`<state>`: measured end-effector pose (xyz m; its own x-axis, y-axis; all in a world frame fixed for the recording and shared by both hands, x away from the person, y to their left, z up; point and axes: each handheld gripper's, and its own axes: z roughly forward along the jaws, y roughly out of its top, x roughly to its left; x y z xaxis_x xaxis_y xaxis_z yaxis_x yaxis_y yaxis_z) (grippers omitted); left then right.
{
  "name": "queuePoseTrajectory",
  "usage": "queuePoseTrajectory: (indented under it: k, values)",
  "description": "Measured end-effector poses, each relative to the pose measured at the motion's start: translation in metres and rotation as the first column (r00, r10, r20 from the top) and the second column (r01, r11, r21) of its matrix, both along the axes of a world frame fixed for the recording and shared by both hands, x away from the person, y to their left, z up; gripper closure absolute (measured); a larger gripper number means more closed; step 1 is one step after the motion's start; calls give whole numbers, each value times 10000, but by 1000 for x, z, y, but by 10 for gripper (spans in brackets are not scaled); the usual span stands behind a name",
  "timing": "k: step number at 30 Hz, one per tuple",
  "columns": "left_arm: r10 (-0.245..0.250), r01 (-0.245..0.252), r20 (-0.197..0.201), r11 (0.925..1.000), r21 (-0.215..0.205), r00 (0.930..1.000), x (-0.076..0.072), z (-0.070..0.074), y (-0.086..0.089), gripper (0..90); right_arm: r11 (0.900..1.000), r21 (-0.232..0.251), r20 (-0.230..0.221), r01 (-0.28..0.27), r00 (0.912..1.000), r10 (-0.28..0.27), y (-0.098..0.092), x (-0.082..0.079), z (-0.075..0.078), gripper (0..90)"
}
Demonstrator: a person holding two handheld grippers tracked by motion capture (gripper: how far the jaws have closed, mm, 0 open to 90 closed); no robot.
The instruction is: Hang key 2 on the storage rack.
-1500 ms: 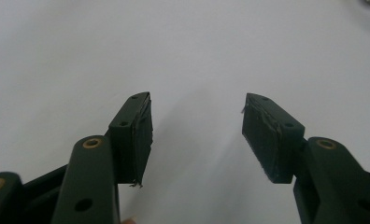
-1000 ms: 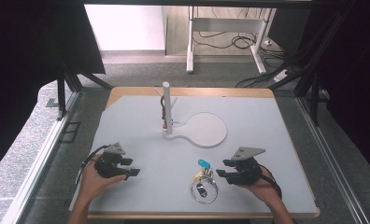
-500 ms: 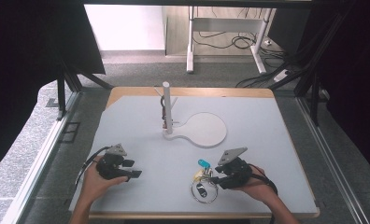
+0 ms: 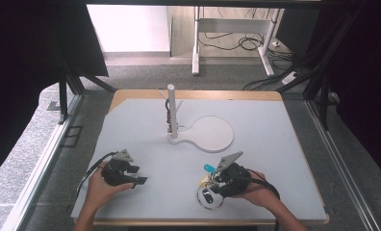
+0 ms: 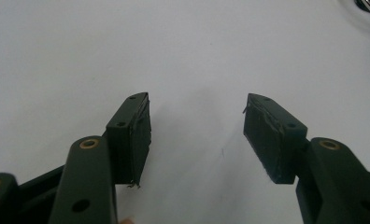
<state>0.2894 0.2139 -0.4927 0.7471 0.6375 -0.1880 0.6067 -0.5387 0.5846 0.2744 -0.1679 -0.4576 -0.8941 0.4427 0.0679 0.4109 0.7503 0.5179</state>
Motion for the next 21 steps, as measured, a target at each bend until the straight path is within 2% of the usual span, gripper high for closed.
queuePoseTrajectory:
  k: [9,21]
  values:
    - [12,-11,-101,10000,41,9999,0,-2,-2,419,9992,-120,-201,-391,9990,389,8,-3,1,585]
    - [-79,80,-99,9999,118,9999,1,-4,-4,416,9983,-219,-400,-532,9978,523,13,-5,0,585]
